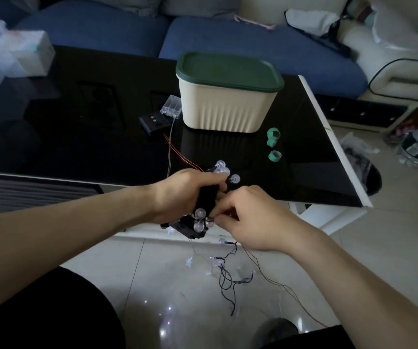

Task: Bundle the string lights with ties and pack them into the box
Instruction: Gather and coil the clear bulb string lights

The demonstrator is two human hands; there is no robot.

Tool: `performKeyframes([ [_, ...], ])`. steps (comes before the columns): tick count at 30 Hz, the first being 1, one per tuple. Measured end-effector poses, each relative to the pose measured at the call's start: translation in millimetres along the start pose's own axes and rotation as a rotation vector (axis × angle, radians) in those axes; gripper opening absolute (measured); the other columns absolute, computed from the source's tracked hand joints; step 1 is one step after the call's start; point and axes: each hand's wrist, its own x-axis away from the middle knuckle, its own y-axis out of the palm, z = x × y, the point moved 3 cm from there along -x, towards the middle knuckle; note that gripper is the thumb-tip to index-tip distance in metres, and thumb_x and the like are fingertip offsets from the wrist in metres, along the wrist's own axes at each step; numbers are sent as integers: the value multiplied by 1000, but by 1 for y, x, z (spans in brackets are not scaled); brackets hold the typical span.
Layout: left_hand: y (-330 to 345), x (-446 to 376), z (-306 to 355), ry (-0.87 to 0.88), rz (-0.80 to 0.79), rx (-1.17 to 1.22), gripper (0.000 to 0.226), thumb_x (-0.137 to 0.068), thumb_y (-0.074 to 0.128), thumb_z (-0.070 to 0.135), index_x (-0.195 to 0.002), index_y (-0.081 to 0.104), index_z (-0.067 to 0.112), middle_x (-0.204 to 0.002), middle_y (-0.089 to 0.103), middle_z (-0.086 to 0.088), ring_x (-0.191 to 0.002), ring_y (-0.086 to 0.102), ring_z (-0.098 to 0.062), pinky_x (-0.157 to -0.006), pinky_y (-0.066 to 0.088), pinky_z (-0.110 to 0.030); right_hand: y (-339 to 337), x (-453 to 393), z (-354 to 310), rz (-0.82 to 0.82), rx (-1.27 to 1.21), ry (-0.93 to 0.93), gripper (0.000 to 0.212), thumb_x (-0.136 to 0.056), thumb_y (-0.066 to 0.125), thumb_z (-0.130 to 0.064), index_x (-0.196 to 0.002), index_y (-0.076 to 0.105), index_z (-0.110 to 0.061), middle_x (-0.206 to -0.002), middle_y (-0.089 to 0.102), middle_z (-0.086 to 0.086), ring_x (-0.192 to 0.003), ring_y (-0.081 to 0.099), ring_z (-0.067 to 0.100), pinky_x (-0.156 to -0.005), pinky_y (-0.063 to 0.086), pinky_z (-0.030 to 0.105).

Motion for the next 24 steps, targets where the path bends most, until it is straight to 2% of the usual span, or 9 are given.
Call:
performKeyframes([
  [2,2,0,-2,-27,-41,-49,37,-92,55,38,-97,62,2,-82,62,-15,-67,61,-21,-60,47,-24,-4,0,1,83,-16,7,19,-90,66,-14,-96,80,-25,-87,75,-13,-71,63,-4,-65,45,8],
  [5,4,0,-8,-43,-131,-136,50,-97,44,46,-97,67,2,-80,68,-19,-66,63,-27,-69,44,-34,-12,1,3,208,-147,49,11,-83,77,-12,-81,74,-22,-66,72,-10,-61,67,-3,-60,51,14],
  [8,6,0,-5,-2,-165,-171,55,-95,41,53,-84,67,6,-71,65,-18,-45,53,-19,-59,39,-32,-17,4,-1,203,-288,53,13,-79,82,-12,-78,70,-17,-61,72,-2,-59,70,7,-60,59,27],
  [12,3,7,3,11,-235,-381,56,-99,46,48,-74,59,-1,-52,54,-12,-38,40,-16,-51,35,-29,-26,5,3,224,-232,77,33,-66,93,-34,-79,65,-22,-62,70,-8,-52,62,1,-44,44,14],
  [15,-1,16,4,5,-331,-635,60,-94,60,48,-72,51,-7,-49,43,-12,-43,33,-24,-50,27,-41,-30,7,14,8,-197,123,41,-60,94,-42,-82,65,-23,-64,69,-9,-52,59,1,-52,46,20],
  [17,-5,18,3,-18,-334,-677,57,-90,67,41,-80,49,-13,-53,40,-8,-45,31,-21,-49,25,-36,-33,8,22,-48,-188,120,34,-65,91,-45,-79,68,-23,-60,65,-8,-54,56,5,-56,47,26],
  [19,-9,19,5,-12,-292,-619,49,-92,67,31,-77,48,-11,-54,37,-5,-42,29,-17,-44,24,-27,-36,7,28,-18,-203,98,28,-74,84,-48,-76,72,-23,-57,60,-5,-54,51,10,-55,44,30],
  [22,-14,20,11,58,-198,-481,45,-96,59,26,-59,49,2,-47,42,-6,-38,36,-16,-44,31,-23,-41,7,34,74,-224,78,28,-86,71,-48,-74,74,-24,-60,60,11,-55,50,14,-59,43,35],
  [24,-16,21,13,91,-129,-419,47,-97,54,24,-55,52,2,-44,47,-10,-38,42,-16,-47,40,-20,-41,7,33,104,-246,102,30,-92,66,-46,-74,72,-22,-56,61,6,-54,52,15,-60,46,35],
])
